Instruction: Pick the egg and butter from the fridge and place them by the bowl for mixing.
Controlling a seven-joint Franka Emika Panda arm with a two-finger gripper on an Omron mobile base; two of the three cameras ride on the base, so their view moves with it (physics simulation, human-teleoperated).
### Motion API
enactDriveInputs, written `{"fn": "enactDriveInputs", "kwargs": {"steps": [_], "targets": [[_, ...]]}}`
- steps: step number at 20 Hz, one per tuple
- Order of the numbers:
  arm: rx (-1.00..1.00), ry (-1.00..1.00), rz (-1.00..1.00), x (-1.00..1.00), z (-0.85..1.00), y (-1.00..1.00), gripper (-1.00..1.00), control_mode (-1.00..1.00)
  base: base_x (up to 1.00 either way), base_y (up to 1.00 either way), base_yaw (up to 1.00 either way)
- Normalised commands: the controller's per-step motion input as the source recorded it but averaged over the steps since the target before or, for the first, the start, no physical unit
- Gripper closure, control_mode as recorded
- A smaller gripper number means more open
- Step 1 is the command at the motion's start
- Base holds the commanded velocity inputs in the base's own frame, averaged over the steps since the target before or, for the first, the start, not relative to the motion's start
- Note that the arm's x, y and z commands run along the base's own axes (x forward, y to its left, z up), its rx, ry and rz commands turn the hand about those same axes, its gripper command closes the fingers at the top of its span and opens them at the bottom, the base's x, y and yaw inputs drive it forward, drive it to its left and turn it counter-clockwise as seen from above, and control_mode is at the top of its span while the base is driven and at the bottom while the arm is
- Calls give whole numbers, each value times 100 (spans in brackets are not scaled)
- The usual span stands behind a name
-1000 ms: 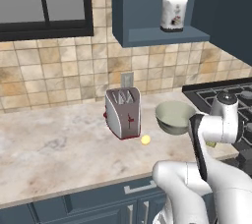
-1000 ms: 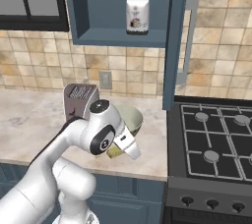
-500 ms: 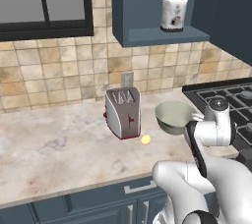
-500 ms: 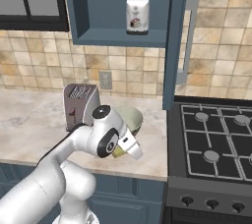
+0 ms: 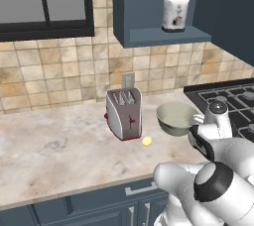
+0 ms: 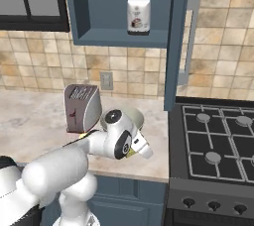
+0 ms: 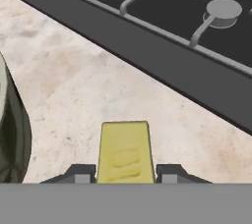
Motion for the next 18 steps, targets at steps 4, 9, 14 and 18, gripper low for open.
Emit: {"fn": "enactDriveInputs", "kwargs": {"steps": [4, 9, 14, 18], "targets": [[0, 0, 0, 37, -2, -24, -100, -100, 0, 0, 0], [0, 0, 0, 25, 0, -16, -100, -100, 0, 0, 0], [0, 1, 0, 7, 0, 0, -100, -100, 0, 0, 0], [0, 0, 0, -70, 0, 34, -100, -100, 0, 0, 0]]}}
